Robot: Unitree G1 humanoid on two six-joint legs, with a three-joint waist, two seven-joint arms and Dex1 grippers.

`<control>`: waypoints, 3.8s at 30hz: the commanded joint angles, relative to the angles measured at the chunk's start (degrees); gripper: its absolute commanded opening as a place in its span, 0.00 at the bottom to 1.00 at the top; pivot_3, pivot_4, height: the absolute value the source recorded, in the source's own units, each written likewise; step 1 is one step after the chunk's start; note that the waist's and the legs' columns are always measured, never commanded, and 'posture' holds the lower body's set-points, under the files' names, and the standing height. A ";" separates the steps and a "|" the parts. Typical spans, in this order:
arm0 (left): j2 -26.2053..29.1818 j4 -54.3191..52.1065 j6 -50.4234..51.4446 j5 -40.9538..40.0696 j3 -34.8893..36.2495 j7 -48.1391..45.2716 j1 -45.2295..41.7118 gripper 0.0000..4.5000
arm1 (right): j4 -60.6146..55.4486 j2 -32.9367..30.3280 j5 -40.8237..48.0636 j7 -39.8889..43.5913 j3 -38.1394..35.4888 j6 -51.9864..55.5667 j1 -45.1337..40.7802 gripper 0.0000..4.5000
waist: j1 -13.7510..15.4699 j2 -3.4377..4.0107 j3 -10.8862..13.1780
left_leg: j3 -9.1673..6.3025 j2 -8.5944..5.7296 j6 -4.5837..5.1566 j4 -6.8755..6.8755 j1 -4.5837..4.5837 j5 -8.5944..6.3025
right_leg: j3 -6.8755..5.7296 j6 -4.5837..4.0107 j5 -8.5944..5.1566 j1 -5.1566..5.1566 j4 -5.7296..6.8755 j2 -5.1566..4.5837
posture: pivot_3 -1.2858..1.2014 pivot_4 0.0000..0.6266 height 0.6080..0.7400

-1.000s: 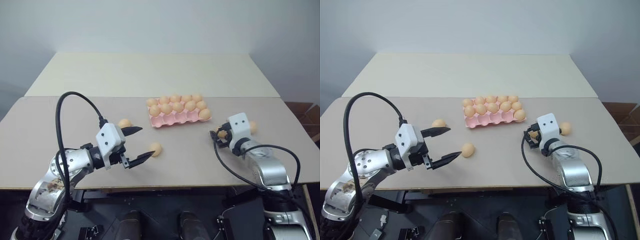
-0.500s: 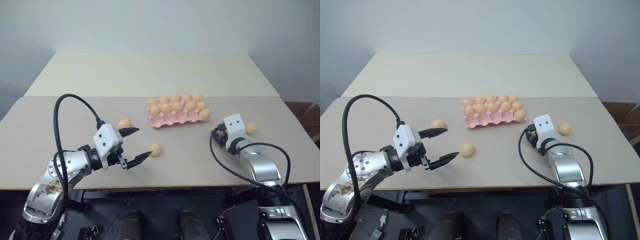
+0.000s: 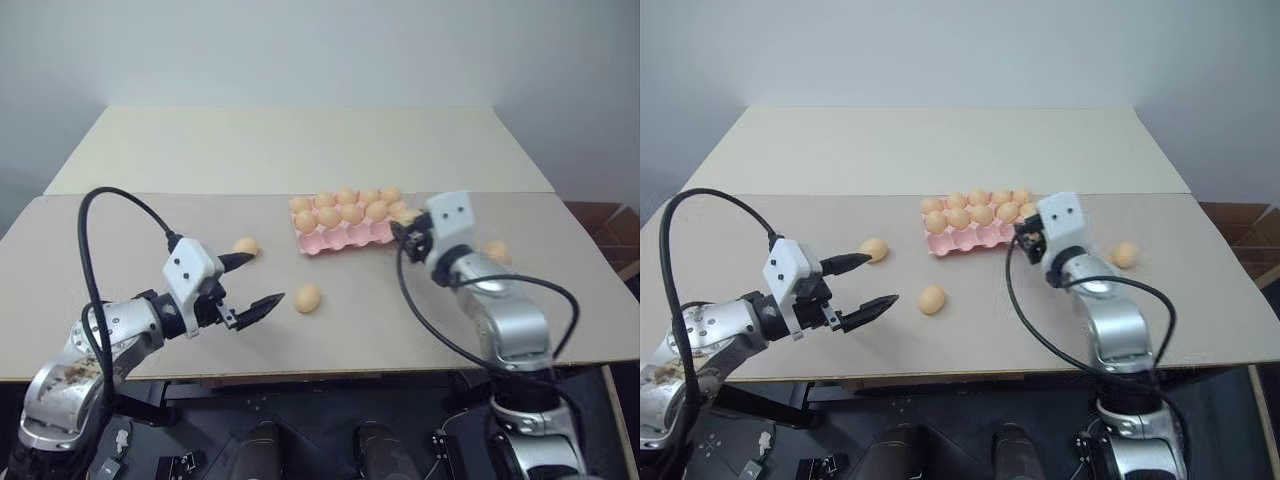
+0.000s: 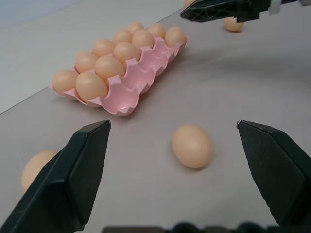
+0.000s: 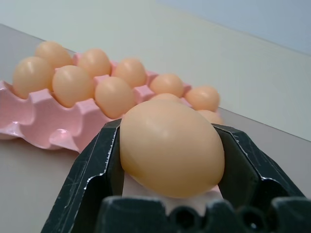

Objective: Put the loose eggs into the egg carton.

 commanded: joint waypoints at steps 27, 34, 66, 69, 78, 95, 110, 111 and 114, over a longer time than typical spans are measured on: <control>0.64 -4.68 1.62 -1.06 0.18 1.58 0.10 1.00 | 17.01 5.20 -2.86 -1.74 -1.05 -9.86 -9.35 0.99 | -0.23 0.01 0.01 | 0.05 -0.04 -0.01 -0.02 -0.43 0.00 | 0.06 0.00 0.01 -0.56 0.20 -0.02 | 0.52 0.24 1.00; 0.34 -5.24 1.04 -0.79 0.95 2.03 1.27 1.00 | 2.45 5.06 2.20 0.53 -3.75 -6.39 -4.03 0.99 | -0.17 0.02 0.01 | 0.05 -0.02 0.00 -0.02 -0.43 0.00 | 0.06 0.00 0.00 -0.58 0.22 -0.02 | 0.52 0.24 1.00; -10.34 10.85 -7.65 8.19 -23.73 -8.61 -22.29 1.00 | -3.03 -1.49 -6.53 -18.15 -16.53 2.20 6.80 0.99 | -0.01 0.01 0.01 | 0.13 -0.04 -0.02 0.02 -0.42 0.14 | 0.18 -0.03 0.15 -0.55 0.14 0.05 | 0.52 0.24 1.00; -11.44 11.60 -8.26 9.27 -24.99 -9.36 -23.48 1.00 | 6.90 -3.20 -5.32 -18.05 -18.71 1.40 1.19 0.99 | -0.04 0.01 0.01 | 0.12 -0.04 0.00 0.00 -0.42 0.13 | 0.18 -0.03 0.14 -0.54 0.13 0.05 | 0.52 0.24 1.00; -13.00 11.66 -8.11 10.61 -25.70 -10.25 -24.25 1.00 | 26.26 -5.20 -4.89 -19.47 -20.36 -2.08 -7.84 0.99 | -0.16 0.02 0.01 | 0.12 -0.05 0.02 0.00 -0.43 0.12 | 0.19 0.00 0.14 -0.53 0.11 0.05 | 0.52 0.24 1.00; -10.38 10.96 -7.67 11.32 -22.99 -10.69 -21.57 1.00 | 28.59 -5.27 -2.67 -21.14 -21.16 -2.24 -7.46 0.92 | -0.23 0.04 0.02 | 0.12 -0.04 0.03 0.00 -0.44 0.12 | 0.20 0.01 0.14 -0.54 0.12 0.06 | 0.52 0.24 1.00; -6.16 9.69 -7.04 11.22 -18.28 -10.13 -16.96 1.00 | 25.09 -4.13 -2.46 -20.59 -20.81 -2.61 -4.97 0.92 | -0.33 0.05 0.03 | 0.11 -0.04 0.03 0.00 -0.43 0.11 | 0.19 0.02 0.14 -0.53 0.13 0.05 | 0.52 0.24 1.00; -6.20 9.67 -7.04 11.24 -18.33 -10.09 -16.97 1.00 | 25.56 -3.73 -2.27 -21.37 -21.40 -3.17 -5.34 0.92 | -0.32 0.05 0.03 | 0.11 -0.04 0.03 0.00 -0.43 0.11 | 0.19 0.02 0.14 -0.53 0.13 0.05 | 0.52 0.24 1.00; -6.21 9.70 -7.11 11.25 -18.40 -10.07 -16.99 1.00 | 27.35 -2.22 -0.84 -24.41 -24.40 -3.58 -6.93 0.92 | -0.41 0.05 0.02 | 0.11 -0.04 0.03 0.00 -0.43 0.11 | 0.20 0.02 0.15 -0.54 0.14 0.05 | 0.52 0.24 1.00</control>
